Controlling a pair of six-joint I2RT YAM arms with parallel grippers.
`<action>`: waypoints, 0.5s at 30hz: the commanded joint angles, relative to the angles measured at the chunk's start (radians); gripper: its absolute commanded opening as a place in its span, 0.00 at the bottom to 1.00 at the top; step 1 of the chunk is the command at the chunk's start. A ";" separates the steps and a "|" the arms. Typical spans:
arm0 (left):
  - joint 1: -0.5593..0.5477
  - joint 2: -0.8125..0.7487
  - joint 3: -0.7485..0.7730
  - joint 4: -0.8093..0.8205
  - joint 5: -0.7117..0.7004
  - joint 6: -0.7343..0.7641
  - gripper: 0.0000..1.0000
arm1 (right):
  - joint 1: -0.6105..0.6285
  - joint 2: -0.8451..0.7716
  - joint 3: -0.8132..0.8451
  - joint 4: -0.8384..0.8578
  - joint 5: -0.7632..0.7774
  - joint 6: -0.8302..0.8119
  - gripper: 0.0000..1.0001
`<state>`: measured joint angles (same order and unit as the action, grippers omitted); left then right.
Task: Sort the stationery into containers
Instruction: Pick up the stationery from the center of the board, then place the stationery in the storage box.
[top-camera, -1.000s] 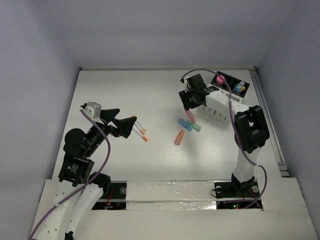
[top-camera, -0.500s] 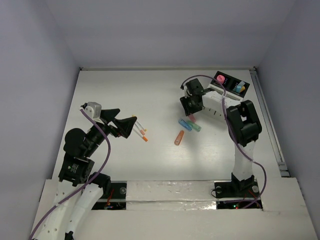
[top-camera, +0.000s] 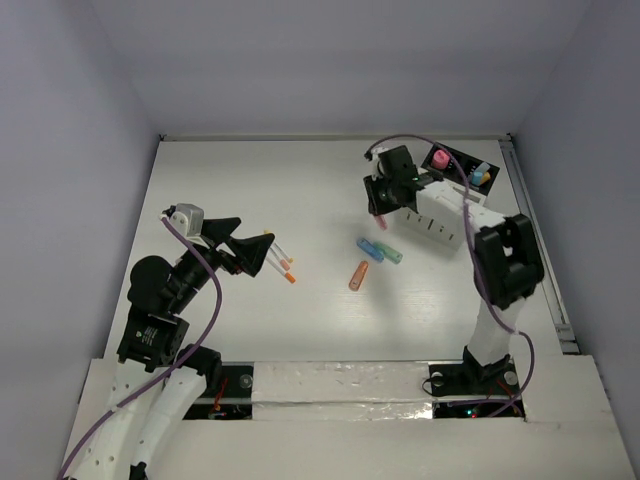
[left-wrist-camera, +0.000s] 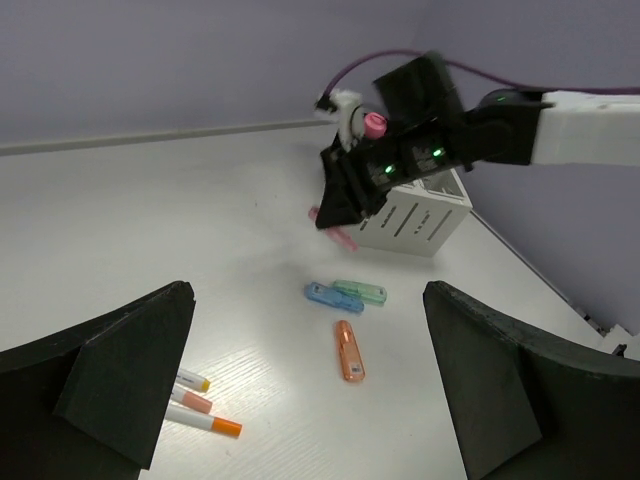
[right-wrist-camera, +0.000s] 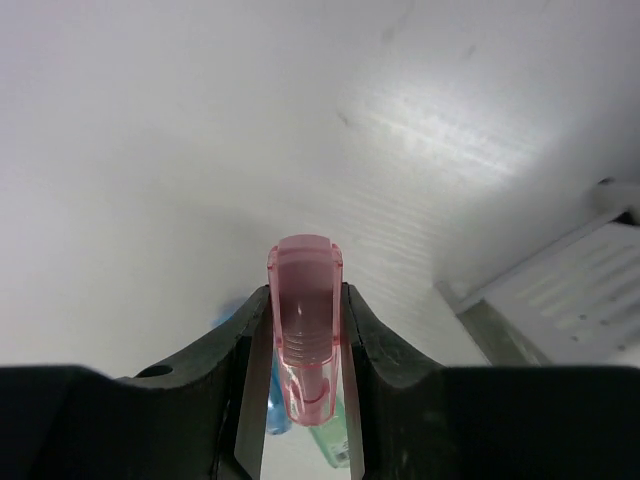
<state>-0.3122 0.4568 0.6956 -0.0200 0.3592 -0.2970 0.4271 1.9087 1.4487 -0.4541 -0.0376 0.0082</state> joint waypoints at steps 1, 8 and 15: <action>0.007 0.010 0.001 0.048 0.011 0.001 0.99 | 0.010 -0.226 -0.029 0.218 0.031 0.053 0.19; 0.007 0.006 0.001 0.046 0.011 -0.001 0.99 | -0.014 -0.376 -0.117 0.399 0.288 0.073 0.19; 0.007 0.002 0.001 0.045 0.009 -0.001 0.99 | -0.122 -0.356 -0.126 0.390 0.441 0.121 0.19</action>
<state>-0.3122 0.4580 0.6956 -0.0200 0.3592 -0.2970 0.3504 1.5326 1.3338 -0.0830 0.2871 0.0925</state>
